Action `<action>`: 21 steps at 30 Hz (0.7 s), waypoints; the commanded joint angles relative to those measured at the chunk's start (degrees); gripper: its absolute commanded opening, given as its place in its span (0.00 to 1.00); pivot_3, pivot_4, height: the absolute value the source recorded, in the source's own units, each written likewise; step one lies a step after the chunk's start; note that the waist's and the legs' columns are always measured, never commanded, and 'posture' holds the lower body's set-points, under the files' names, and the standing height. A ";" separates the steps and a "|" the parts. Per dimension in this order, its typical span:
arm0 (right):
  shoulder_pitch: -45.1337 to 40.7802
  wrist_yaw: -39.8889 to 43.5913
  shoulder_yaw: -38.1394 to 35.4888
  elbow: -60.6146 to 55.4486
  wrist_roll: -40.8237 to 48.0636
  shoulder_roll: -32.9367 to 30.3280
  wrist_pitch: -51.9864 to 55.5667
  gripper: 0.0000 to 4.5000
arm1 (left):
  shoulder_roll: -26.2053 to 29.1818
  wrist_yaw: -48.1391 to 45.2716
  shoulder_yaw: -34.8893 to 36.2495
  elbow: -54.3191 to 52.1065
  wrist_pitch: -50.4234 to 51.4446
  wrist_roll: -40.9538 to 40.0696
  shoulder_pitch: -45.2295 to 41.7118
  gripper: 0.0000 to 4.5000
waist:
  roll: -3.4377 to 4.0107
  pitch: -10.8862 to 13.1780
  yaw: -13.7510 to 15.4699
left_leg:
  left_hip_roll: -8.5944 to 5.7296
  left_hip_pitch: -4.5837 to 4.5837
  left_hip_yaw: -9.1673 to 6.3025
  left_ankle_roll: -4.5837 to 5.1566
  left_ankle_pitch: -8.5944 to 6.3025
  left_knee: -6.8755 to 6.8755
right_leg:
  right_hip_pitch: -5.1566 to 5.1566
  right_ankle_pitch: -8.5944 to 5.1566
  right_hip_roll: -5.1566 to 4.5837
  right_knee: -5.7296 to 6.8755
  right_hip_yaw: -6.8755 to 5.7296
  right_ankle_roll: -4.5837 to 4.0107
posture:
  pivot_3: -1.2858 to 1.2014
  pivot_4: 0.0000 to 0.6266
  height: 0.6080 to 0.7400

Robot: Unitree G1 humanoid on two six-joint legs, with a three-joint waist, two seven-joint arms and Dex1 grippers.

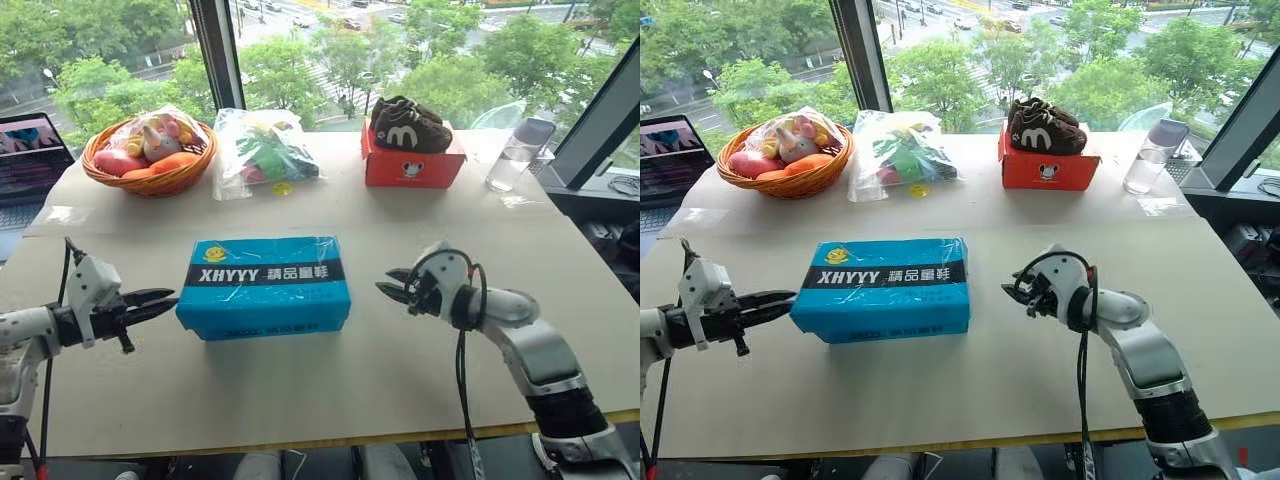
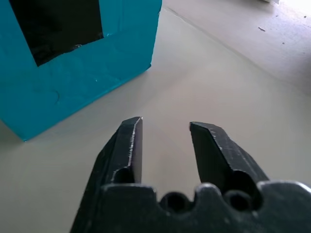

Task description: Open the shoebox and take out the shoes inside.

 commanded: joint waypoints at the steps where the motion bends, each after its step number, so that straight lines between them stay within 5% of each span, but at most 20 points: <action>1: -0.91 0.42 0.56 -1.39 -1.04 -0.23 -0.41 0.07 | 0.35 0.13 0.40 -1.21 -0.06 -0.01 -1.05 0.00 | 0.00 0.00 -0.01 | 0.00 0.00 0.00 0.00 0.00 0.01 | 0.00 0.00 0.00 0.00 0.00 0.00 | 0.52 0.24 1.00; 2: -0.66 0.85 1.33 -1.39 -1.42 -0.27 -0.50 0.01 | 0.38 0.22 0.11 -0.74 -0.25 0.35 -1.31 0.00 | 0.00 0.00 0.00 | 0.00 0.00 0.00 0.00 0.00 0.02 | 0.00 0.00 0.00 0.01 0.00 0.00 | 0.52 0.24 1.00; 10: -1.54 3.19 7.65 -4.34 -2.30 2.37 0.73 0.01 | -0.77 1.01 -4.05 1.94 -2.10 4.39 -2.65 0.00 | 0.00 0.00 -0.06 | 0.00 0.04 0.02 0.00 0.00 0.03 | 0.02 0.01 0.01 0.04 0.03 0.01 | 0.52 0.24 1.00; 21: -6.21 1.08 10.50 -0.87 -5.45 8.05 1.27 0.01 | -9.26 2.73 -13.15 4.47 -6.07 9.95 -11.40 0.00 | -0.02 -0.01 0.62 | -0.04 0.12 0.02 0.00 0.01 0.32 | 0.05 0.04 0.03 0.44 0.06 0.01 | 0.52 0.24 1.00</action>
